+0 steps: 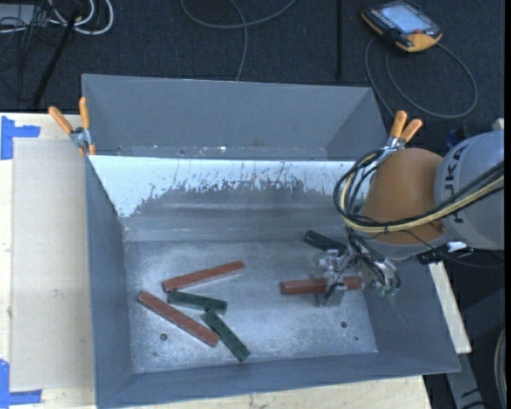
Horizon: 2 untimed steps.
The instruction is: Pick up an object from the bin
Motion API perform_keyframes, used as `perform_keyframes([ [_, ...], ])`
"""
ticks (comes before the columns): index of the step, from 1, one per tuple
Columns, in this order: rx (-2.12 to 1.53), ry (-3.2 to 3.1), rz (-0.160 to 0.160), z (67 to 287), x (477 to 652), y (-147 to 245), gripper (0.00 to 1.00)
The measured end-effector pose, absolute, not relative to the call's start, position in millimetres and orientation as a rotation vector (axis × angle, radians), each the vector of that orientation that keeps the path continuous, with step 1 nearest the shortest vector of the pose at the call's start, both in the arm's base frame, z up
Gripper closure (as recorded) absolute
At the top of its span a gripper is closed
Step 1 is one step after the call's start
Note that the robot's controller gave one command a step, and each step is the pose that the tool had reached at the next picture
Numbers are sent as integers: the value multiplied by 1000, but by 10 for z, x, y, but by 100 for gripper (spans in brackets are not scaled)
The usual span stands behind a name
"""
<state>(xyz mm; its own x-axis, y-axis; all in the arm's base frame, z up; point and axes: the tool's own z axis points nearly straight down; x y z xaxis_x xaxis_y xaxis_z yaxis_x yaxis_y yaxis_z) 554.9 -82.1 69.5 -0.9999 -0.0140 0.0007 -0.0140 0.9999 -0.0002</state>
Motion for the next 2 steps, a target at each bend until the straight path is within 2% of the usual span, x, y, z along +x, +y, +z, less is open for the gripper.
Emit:
perform_keyframes([
  [2, 22, -3141, 0, 695, 5549, -821, 100],
])
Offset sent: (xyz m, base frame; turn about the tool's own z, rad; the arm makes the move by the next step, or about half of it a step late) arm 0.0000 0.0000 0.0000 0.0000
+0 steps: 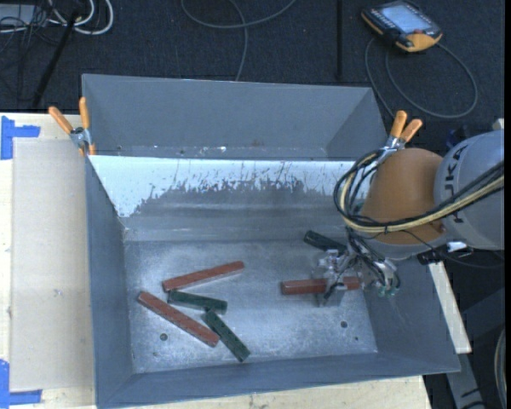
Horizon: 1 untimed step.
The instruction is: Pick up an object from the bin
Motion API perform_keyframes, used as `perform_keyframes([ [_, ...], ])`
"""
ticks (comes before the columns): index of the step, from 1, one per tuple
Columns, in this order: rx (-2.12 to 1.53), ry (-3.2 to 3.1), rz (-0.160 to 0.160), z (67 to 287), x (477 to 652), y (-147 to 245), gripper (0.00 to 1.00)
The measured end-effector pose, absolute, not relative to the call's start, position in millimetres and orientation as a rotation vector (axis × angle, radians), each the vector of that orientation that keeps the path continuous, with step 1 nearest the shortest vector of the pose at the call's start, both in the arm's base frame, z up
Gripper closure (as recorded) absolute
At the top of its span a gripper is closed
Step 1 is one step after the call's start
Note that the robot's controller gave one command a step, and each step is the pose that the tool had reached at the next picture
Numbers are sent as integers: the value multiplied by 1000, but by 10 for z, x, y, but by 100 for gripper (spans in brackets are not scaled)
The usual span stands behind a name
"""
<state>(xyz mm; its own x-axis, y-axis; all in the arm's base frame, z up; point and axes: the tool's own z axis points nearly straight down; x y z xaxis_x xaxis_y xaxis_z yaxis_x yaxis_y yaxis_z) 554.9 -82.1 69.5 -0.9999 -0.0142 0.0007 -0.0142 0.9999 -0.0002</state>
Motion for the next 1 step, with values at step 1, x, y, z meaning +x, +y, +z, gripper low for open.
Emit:
perform_keyframes([
  [1, 22, -3141, 0, 695, 5548, -821, 100],
])
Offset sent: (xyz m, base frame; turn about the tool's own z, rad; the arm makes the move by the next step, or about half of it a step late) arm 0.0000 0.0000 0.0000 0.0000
